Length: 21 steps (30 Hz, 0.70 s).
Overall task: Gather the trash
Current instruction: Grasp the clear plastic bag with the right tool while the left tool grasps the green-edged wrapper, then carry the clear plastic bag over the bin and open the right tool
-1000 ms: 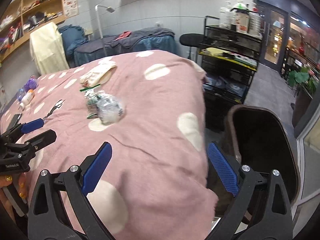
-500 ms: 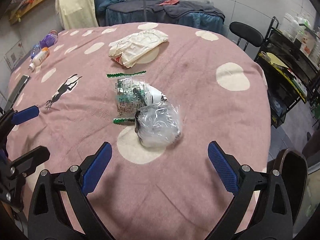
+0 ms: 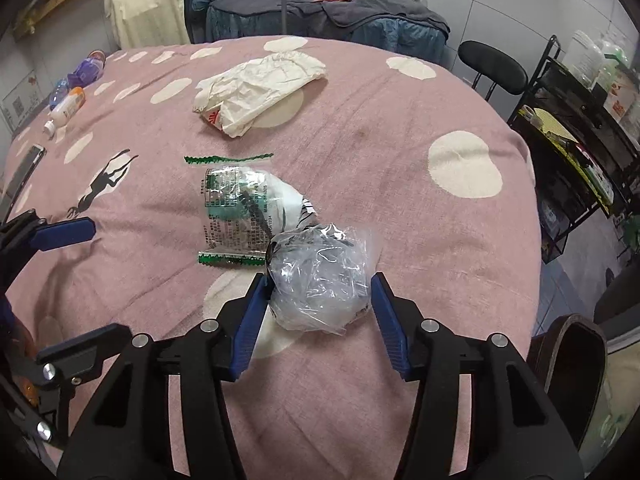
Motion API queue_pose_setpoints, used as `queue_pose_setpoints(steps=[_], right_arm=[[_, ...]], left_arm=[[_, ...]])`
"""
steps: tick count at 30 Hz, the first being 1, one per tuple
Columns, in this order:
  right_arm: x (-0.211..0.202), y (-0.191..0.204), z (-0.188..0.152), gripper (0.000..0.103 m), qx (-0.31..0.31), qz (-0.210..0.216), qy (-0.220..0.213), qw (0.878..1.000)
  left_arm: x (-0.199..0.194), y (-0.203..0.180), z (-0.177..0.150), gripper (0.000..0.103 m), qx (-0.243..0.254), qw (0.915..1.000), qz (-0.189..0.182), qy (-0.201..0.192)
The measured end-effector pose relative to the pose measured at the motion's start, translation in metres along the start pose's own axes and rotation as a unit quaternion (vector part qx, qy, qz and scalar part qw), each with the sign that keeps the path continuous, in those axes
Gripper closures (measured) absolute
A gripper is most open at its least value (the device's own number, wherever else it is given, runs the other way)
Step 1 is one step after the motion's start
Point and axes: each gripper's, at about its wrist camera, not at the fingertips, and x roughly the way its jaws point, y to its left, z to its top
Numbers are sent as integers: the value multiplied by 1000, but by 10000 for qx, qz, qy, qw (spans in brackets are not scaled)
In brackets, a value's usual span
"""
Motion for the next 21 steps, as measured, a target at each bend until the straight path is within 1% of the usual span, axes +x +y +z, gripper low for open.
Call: queue_pose_setpoints(steps=[3,4,7,12,14,16,17,19,21], right_arm=[[-13,-11,-7,50,217,25,-133,9997],[-17,-14,-10,50,265,15,-168,9995],[-23,-21,-18,50,419,14,-232,9988],[-28,-32,-32,50,705,134,-280,9970],[-31,-34,-36,50,764,153,-322,9964],[-34,-35,-38,50,805,159,-357,9960],[-36,-36,-40,50,836,159,-384,9956],[-40,-38,-44,50,917,177,-455,9946],[-43,-40,-48,50,990,175,-536,9935]], left_arm=[[12,-2,11,8,8,9999,-17,114],[15,-1,15,13,-24,9999,-49,139],[28,-2,26,21,-139,9992,-233,287],[55,-7,41,29,-78,9978,-124,641],[64,-7,44,35,-65,9970,-151,757],[69,-7,46,48,-63,9968,-146,785],[70,-8,47,51,-53,9967,-161,792],[69,-9,46,65,-31,9968,-187,771],[65,-10,44,67,-17,9973,-178,714]])
